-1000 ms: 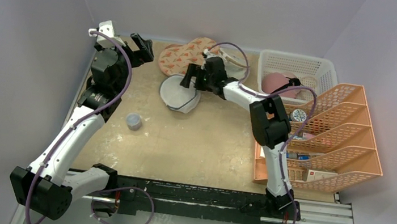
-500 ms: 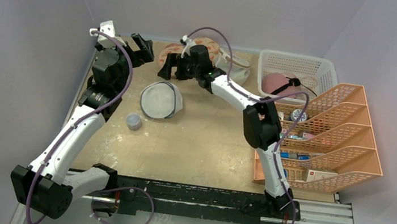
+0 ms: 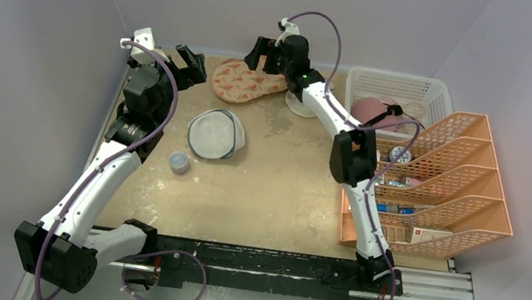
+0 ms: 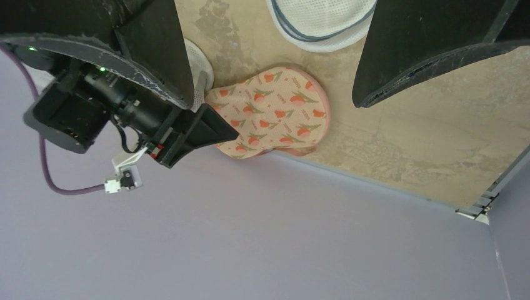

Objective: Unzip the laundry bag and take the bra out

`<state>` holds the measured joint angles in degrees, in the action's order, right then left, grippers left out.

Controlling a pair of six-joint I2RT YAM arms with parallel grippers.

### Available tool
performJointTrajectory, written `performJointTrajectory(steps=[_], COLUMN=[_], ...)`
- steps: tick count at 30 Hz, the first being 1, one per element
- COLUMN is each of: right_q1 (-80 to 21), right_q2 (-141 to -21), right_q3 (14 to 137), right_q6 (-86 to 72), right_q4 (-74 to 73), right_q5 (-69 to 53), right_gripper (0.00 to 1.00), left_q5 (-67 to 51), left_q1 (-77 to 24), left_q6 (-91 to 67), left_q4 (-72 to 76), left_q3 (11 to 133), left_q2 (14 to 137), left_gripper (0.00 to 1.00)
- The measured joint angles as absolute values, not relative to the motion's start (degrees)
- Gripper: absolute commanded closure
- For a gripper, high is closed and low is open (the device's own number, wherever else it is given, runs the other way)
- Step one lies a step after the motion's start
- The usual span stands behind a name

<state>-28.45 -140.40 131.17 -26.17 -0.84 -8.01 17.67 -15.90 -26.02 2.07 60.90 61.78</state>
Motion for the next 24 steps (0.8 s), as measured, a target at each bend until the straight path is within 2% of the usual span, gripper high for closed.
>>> performJointTrajectory(steps=[13, 24], right_q1=[-29.7, -31.4], right_q2=[-159.1, -153.7], right_q3=[141.6, 130.1], right_q6=[-35.4, -33.6], right_q4=[10.0, 7.9], right_q5=[-8.5, -10.0], right_gripper=[0.02, 0.03], left_q5=[17.1, 16.3], left_q1=[-15.9, -15.9], left_q6=[-26.4, -27.1], left_q4=[2.1, 2.1], left_q3=[60.9, 60.9], left_q2=[64.4, 64.7], left_gripper=[0.03, 0.03])
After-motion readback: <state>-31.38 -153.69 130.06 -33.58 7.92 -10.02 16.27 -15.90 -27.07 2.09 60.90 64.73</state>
